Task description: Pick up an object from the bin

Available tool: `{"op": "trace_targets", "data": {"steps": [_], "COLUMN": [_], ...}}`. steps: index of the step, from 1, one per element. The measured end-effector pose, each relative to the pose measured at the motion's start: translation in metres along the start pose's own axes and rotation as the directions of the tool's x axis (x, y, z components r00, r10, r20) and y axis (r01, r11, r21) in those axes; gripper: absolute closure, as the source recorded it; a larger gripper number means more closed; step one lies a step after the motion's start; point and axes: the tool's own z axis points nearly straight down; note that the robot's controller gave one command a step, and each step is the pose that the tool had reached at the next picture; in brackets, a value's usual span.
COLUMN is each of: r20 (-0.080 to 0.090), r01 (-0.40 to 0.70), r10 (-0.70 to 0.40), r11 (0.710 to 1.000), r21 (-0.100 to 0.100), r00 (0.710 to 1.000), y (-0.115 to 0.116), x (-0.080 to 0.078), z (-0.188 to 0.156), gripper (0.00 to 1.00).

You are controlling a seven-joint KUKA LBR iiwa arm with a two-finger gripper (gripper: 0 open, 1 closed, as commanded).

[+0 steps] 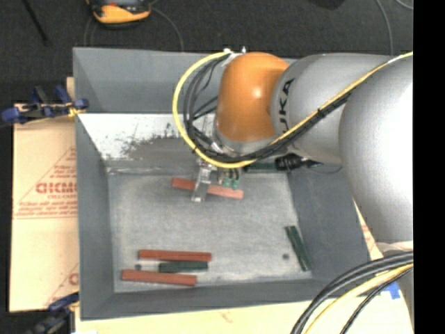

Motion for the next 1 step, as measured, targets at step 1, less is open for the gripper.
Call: {"op": "trace_targets", "data": {"steps": [1], "r20": [-0.015], "r01": [0.152], "r10": [-0.152], "r11": [0.988], "r21": [0.003], "r00": [0.988], "y": [-0.0001], "x": [0.0249], "z": [-0.1126], "gripper": [1.0]}}
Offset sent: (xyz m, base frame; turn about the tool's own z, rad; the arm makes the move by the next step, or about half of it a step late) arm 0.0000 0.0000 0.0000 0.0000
